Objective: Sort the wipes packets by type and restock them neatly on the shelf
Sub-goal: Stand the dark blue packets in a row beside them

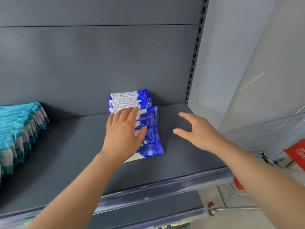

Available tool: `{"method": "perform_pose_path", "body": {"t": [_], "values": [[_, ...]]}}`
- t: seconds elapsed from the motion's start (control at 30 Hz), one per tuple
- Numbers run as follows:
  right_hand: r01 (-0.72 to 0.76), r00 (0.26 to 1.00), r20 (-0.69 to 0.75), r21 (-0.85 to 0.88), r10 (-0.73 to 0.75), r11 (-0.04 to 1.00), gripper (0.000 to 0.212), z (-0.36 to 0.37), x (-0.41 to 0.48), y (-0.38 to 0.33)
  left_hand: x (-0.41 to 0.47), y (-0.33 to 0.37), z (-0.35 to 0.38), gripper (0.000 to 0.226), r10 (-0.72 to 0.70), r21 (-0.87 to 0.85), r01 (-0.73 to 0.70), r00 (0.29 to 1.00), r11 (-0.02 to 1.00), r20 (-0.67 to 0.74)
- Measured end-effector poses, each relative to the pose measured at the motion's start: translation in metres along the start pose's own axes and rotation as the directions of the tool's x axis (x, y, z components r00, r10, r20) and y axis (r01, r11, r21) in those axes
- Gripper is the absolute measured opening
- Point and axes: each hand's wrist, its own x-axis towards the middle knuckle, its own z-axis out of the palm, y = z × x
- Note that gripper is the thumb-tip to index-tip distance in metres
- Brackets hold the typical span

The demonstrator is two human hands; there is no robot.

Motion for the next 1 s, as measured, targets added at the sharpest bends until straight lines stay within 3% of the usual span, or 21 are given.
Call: {"method": "perform_pose_path", "body": {"t": [0.13, 0.4, 0.6, 0.7, 1.0], "values": [[0.002, 0.997, -0.077, -0.130, -0.012, 0.992, 0.059, -0.028, -0.025, 0.046, 0.015, 0.071, 0.026, 0.041, 0.162, -0.051, -0.160, 0.986, 0.986, 0.030], [-0.080, 0.983, -0.177, -0.233, 0.038, 0.969, 0.053, -0.107, -0.089, 0.202, 0.037, 0.249, 0.103, 0.038, 0.347, -0.188, -0.326, 0.933, 0.926, 0.091], [-0.223, 0.974, -0.108, -0.258, 0.201, 0.940, 0.052, -0.171, -0.138, 0.350, 0.049, 0.396, 0.184, 0.039, 0.365, -0.274, -0.310, 0.913, 0.910, 0.181], [-0.290, 0.957, -0.085, -0.247, 0.278, 0.925, 0.052, -0.190, -0.152, 0.419, 0.051, 0.457, 0.231, 0.044, 0.406, -0.312, -0.314, 0.866, 0.897, 0.293], [-0.444, 0.885, 0.033, -0.245, 0.465, 0.862, 0.047, -0.186, -0.139, 0.620, 0.076, 0.567, 0.403, 0.042, 0.423, -0.344, -0.271, 0.743, 0.899, 0.519]]}}
